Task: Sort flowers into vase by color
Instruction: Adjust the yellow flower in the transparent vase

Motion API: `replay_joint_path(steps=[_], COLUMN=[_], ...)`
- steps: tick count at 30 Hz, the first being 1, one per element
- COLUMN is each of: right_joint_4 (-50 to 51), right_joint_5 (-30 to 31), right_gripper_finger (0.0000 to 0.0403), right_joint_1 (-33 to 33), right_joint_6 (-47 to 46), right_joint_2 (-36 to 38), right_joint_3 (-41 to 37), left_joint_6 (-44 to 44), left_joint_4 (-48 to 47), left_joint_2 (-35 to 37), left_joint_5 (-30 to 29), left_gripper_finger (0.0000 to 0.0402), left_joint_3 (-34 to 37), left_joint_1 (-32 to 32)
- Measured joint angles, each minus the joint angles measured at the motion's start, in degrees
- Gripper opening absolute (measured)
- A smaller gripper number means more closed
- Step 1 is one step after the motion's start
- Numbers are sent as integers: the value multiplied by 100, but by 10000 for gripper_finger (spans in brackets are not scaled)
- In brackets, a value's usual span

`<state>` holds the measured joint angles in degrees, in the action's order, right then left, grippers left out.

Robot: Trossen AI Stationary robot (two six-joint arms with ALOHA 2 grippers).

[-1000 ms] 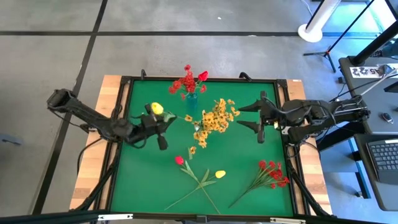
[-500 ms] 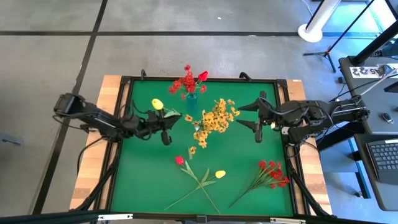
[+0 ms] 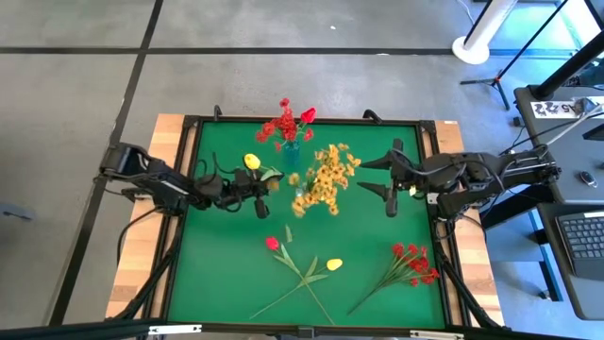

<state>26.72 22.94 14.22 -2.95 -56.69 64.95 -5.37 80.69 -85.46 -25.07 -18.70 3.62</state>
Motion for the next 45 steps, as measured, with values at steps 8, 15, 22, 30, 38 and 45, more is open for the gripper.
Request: replay_joint_path(steps=[8, 15, 22, 30, 38, 45], right_joint_4=[-17, -22, -24, -24, -22, 15], right_joint_5=[0, 0, 0, 0, 2, 2], right_gripper_finger=[220, 220, 220, 220, 220, 220], right_joint_1=[0, 0, 0, 0, 0, 0], right_joint_6=[1, 1, 0, 1, 7, 36], right_joint_2=[-136, -169, -166, -166, -166, -166], right_joint_3=[2, 2, 2, 2, 2, 2], left_joint_6=[-163, 35, 228, 716, 794, 800], left_joint_4=[-847, -2399, -2722, -3616, -3662, -4023], left_joint_2=[-50, -50, -48, -47, 17, 314], left_joint_5=[290, 378, -2, -185, -413, -934], left_gripper_finger=[0, 0, 24, 113, 199, 224], left_joint_3=[-437, -1002, -1084, -1084, -1084, -1084], left_joint_1=[2, 16, 20, 49, 337, 707])
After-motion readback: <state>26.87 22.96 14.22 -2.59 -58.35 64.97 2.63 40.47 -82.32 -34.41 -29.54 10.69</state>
